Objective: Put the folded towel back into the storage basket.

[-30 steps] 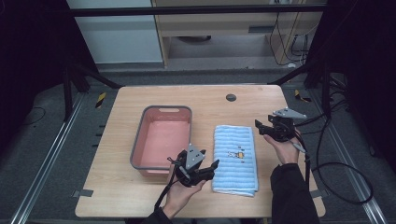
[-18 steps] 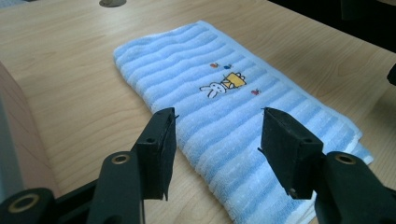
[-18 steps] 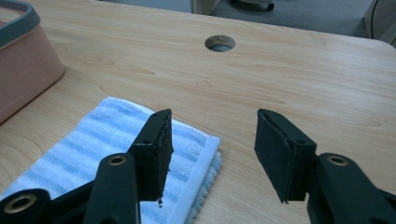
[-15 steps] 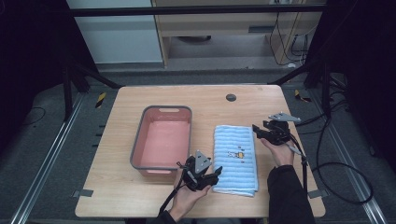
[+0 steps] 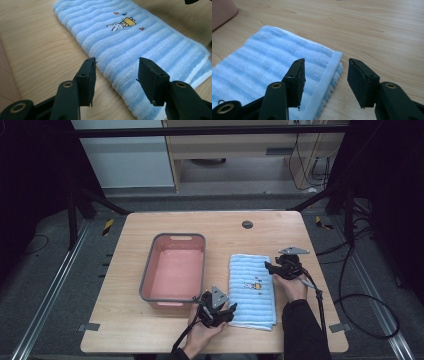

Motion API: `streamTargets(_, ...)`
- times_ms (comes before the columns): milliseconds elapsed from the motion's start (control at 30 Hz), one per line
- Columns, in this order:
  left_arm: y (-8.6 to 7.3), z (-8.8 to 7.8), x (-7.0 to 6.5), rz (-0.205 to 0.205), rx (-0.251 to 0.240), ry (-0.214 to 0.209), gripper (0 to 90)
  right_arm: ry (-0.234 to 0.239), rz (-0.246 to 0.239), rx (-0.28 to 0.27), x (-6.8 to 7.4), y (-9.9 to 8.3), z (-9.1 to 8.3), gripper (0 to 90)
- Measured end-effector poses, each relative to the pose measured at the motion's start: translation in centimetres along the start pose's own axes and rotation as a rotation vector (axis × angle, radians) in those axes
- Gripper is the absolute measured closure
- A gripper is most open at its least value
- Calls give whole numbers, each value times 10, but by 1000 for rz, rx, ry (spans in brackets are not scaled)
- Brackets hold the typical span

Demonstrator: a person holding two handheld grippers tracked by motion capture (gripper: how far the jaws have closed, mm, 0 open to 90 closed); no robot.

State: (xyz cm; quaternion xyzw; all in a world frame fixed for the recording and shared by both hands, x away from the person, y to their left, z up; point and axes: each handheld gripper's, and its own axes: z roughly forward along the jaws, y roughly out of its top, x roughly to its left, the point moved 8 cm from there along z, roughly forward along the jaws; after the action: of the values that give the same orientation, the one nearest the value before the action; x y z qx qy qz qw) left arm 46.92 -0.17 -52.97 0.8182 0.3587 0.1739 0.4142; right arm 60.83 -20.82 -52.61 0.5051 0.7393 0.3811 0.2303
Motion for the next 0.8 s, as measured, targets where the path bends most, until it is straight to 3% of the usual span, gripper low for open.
streamTargets(467,-14,11,-4,-14,59,6,520,9,10,49,2,-12,14,508)
streamTargets(800,-20,16,-4,-34,65,4,542,28,6,86,4,-20,20,569)
